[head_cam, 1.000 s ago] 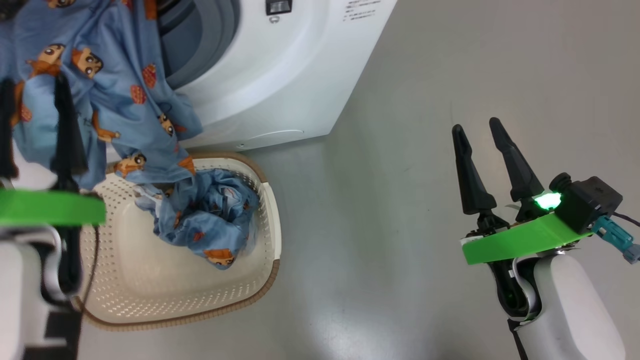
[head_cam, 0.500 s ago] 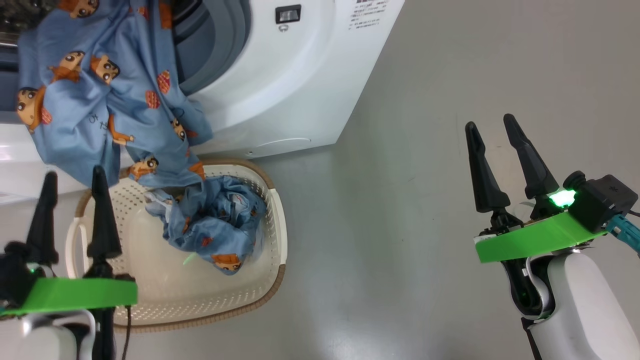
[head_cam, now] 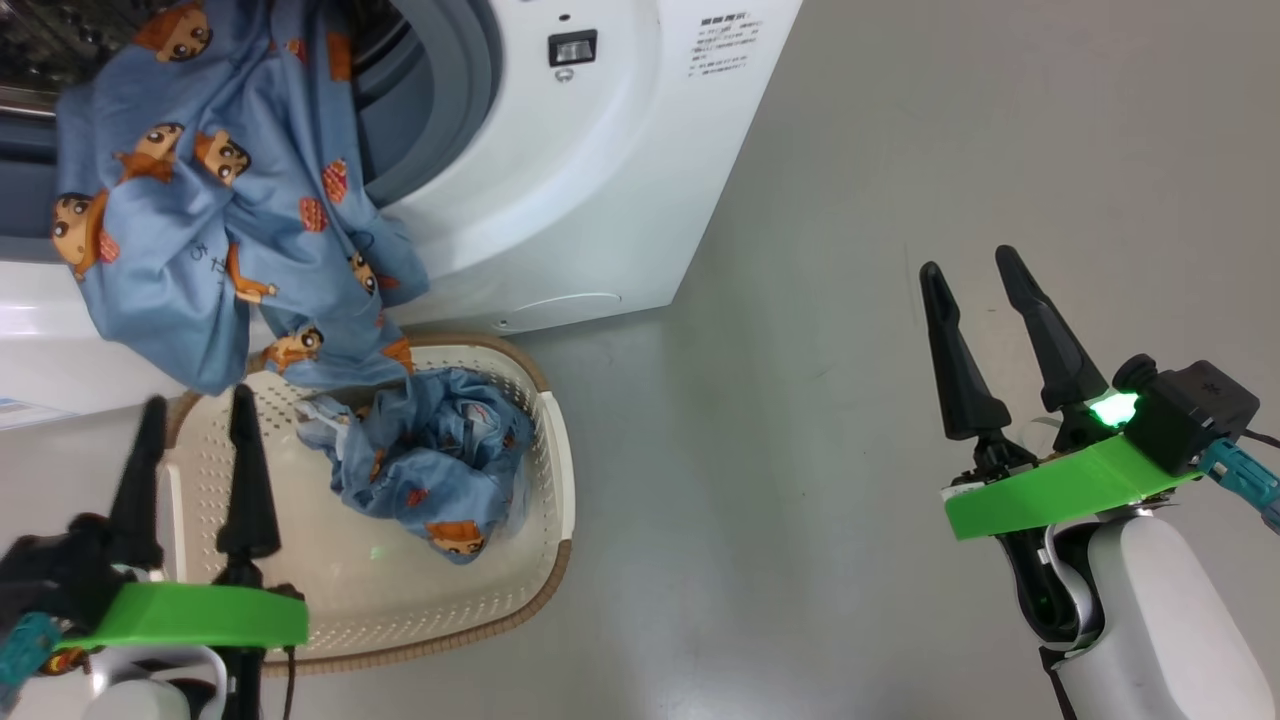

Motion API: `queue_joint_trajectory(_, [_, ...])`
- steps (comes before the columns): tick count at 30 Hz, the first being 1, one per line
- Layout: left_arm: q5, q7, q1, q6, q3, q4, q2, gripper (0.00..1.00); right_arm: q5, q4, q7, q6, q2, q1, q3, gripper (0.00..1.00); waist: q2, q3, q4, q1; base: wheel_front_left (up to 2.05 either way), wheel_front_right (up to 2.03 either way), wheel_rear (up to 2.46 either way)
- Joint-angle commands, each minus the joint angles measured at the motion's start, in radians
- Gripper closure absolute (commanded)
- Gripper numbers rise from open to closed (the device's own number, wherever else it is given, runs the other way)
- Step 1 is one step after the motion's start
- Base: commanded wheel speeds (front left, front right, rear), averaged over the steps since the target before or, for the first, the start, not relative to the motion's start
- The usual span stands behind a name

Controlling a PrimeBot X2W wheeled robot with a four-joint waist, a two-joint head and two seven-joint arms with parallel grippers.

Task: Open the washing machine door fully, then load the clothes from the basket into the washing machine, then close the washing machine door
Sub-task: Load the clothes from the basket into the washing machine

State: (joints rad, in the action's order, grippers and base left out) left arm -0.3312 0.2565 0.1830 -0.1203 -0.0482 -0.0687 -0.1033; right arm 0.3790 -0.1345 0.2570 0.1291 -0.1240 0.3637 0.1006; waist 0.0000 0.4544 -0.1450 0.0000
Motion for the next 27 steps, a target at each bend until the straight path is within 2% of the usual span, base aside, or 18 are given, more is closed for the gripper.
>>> queue_joint_trajectory(1, [-0.013, 0.001, -0.005, -0.005, -0.014, -0.013, -0.028, 0.00, -0.007, 0.019, 0.005, 0.002, -0.001, -0.030, 0.027, 0.00, 0.0000, 0.000, -0.002, 0.0000, 0.00, 0.00, 0.00])
queue_joint_trajectory(7, [-0.044, -0.031, 0.074, -0.009, 0.035, -0.140, -0.075, 0.00, -0.006, 0.021, 0.005, 0.002, 0.002, -0.028, 0.029, 0.00, 0.0000, 0.012, -0.008, 0.0000, 0.00, 0.00, 0.00])
queue_joint_trajectory(15, [-0.098, -0.026, 0.264, -0.010, 0.072, -0.414, -0.146, 0.00, -0.003, 0.025, 0.005, 0.002, 0.011, -0.011, 0.036, 0.00, 0.0000, 0.035, -0.036, 0.0000, 0.00, 0.00, 0.00])
queue_joint_trajectory(21, [-0.150, -0.013, 0.371, -0.010, 0.181, -0.543, -0.211, 0.00, -0.002, 0.027, 0.005, 0.002, 0.019, -0.008, 0.030, 0.00, 0.0000, 0.053, -0.062, 0.0000, 0.00, 0.00, 0.00])
queue_joint_trajectory(27, [-0.216, -0.002, 0.449, -0.010, 0.298, -0.602, -0.253, 0.00, -0.001, 0.031, 0.005, 0.002, 0.025, -0.003, 0.027, 0.00, 0.0000, 0.070, -0.077, 0.0000, 0.00, 0.00, 0.00])
